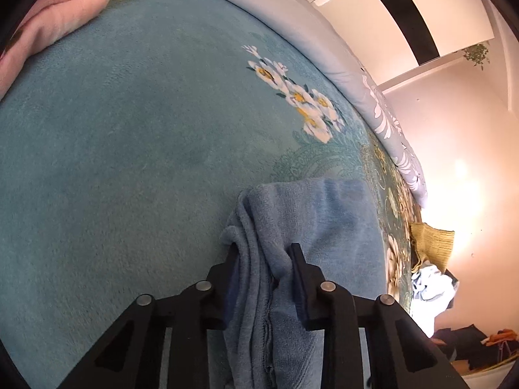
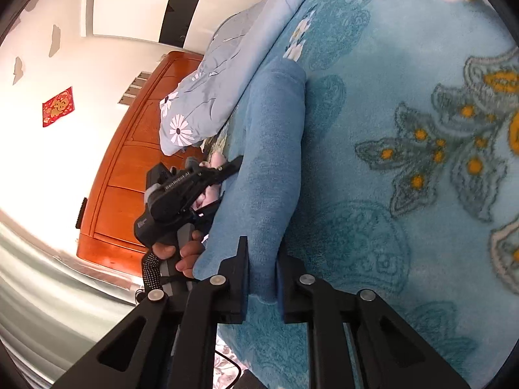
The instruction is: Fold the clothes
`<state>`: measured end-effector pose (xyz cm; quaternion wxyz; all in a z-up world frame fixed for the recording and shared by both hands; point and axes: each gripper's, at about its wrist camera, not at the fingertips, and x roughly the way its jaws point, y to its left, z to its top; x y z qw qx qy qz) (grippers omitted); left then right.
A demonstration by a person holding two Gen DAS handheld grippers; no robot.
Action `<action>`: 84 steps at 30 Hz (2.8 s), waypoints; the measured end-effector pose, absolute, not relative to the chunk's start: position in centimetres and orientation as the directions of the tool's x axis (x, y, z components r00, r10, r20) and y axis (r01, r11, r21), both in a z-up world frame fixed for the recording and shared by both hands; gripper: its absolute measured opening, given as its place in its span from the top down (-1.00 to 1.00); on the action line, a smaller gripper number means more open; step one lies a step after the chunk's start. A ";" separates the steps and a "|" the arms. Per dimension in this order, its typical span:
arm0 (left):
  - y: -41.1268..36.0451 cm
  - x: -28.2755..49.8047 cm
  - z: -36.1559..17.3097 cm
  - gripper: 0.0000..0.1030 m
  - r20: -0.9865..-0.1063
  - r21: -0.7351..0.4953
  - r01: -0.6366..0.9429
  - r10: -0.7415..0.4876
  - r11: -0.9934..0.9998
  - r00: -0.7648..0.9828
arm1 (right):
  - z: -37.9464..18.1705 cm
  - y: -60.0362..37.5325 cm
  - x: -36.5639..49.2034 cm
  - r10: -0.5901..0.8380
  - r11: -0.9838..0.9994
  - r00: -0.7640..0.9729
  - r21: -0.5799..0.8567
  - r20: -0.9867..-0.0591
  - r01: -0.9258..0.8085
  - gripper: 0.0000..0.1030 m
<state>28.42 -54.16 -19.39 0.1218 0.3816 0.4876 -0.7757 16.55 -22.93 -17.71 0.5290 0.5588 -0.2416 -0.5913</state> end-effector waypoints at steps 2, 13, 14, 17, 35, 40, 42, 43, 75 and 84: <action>-52.4 29.0 -19.2 0.50 -0.693 -0.687 0.536 0.223 -0.491 -0.685 | -16.2 -21.8 14.6 -0.885 -0.333 0.182 0.855 -0.429 0.397 0.75; -46.7 28.8 -19.1 0.50 -0.621 -0.768 0.434 0.380 -0.471 -0.686 | -15.2 -17.4 6.0 -0.786 -0.457 0.161 0.736 -0.597 0.500 0.75; -46.8 28.9 -18.9 0.45 -0.618 -0.769 0.427 0.384 -0.475 -0.686 | -15.9 -17.2 5.8 -0.789 -0.465 0.155 0.743 -0.595 0.482 0.75; -46.7 29.2 -17.6 0.37 -0.640 -0.739 0.404 0.374 -0.539 -0.671 | -17.0 -16.6 5.4 -0.805 -0.463 0.148 0.764 -0.575 0.450 0.69; -48.8 19.4 -18.8 -0.44 -0.752 -0.612 0.330 0.400 -0.719 -0.524 | -17.2 -13.4 13.2 -0.792 -0.609 -0.133 0.750 -0.596 0.260 -0.20; -48.1 19.7 -18.5 -0.41 -0.736 -0.616 0.298 0.398 -0.729 -0.548 | -16.9 -14.8 13.7 -0.772 -0.635 -0.167 0.724 -0.614 0.271 -0.30; -47.8 19.9 -18.4 -0.40 -0.735 -0.609 0.293 0.386 -0.737 -0.557 | -17.0 -15.3 13.9 -0.794 -0.606 -0.146 0.747 -0.591 0.274 -0.29; -47.6 20.1 -18.4 -0.37 -0.739 -0.599 0.290 0.376 -0.746 -0.559 | -17.1 -15.7 14.0 -0.803 -0.593 -0.132 0.756 -0.581 0.278 -0.29; -49.8 38.0 -17.6 0.52 -0.676 -0.642 0.475 0.152 -0.602 -0.721 | -16.2 -27.2 15.1 -0.740 -0.413 0.245 0.710 -0.627 0.571 0.74; -51.0 38.1 -18.9 0.00 -0.621 -0.724 0.460 0.196 -0.515 -0.759 | -16.9 -25.8 15.1 -0.741 -0.443 0.232 0.717 -0.631 0.538 0.31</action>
